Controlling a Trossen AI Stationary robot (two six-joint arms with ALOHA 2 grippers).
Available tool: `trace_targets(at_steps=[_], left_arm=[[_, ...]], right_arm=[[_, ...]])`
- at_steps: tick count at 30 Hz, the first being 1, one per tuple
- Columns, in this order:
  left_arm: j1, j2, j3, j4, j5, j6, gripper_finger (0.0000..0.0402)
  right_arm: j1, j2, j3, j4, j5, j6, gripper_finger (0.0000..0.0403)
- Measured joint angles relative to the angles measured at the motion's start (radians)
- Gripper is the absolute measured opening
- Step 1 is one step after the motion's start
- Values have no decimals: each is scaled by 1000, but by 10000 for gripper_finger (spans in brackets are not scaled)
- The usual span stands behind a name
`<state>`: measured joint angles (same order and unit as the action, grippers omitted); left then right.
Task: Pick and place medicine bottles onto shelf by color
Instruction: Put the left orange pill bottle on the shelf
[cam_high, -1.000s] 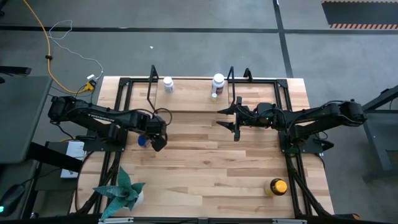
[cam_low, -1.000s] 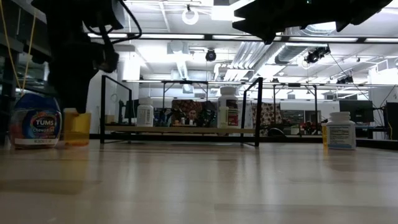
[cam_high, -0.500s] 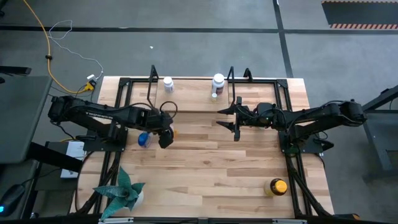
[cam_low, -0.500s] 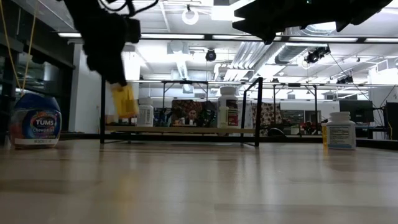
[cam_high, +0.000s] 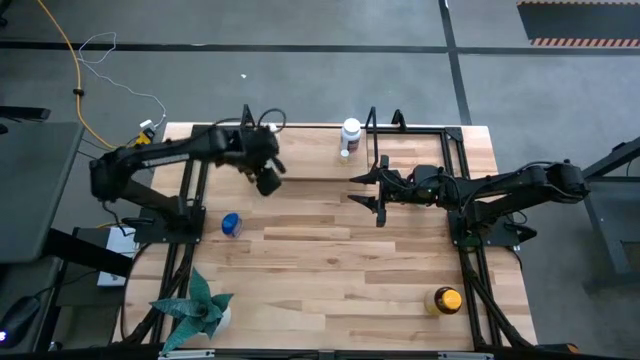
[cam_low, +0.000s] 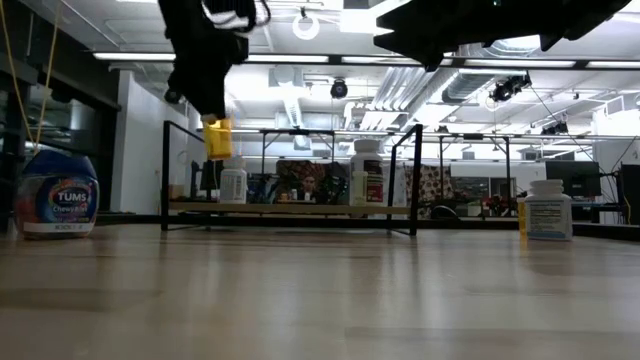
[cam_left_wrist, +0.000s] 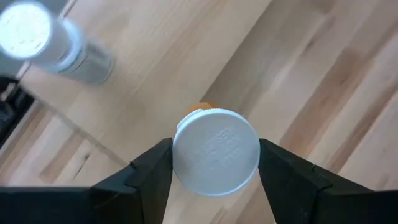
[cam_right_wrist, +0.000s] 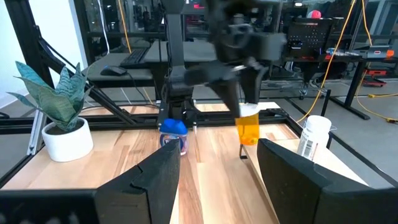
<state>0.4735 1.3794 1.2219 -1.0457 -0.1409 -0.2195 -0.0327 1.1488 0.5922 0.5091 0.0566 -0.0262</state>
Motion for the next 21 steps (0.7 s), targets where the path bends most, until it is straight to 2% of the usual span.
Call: trace_targets(at_steps=[4,8,15,21], left_arm=[[80,103,63,-23,72,94,203],[119,205,113,-18,91,172,203],[143,328,160,-20,31,224,205],[146,342,162,-20,-75,259,206]], right_arm=[[0,0,0,-1,0,0,206],[0,0,0,-4,0,0,206],[0,0,0,-5,0,0,206],[0,0,0,-8,0,0,206]])
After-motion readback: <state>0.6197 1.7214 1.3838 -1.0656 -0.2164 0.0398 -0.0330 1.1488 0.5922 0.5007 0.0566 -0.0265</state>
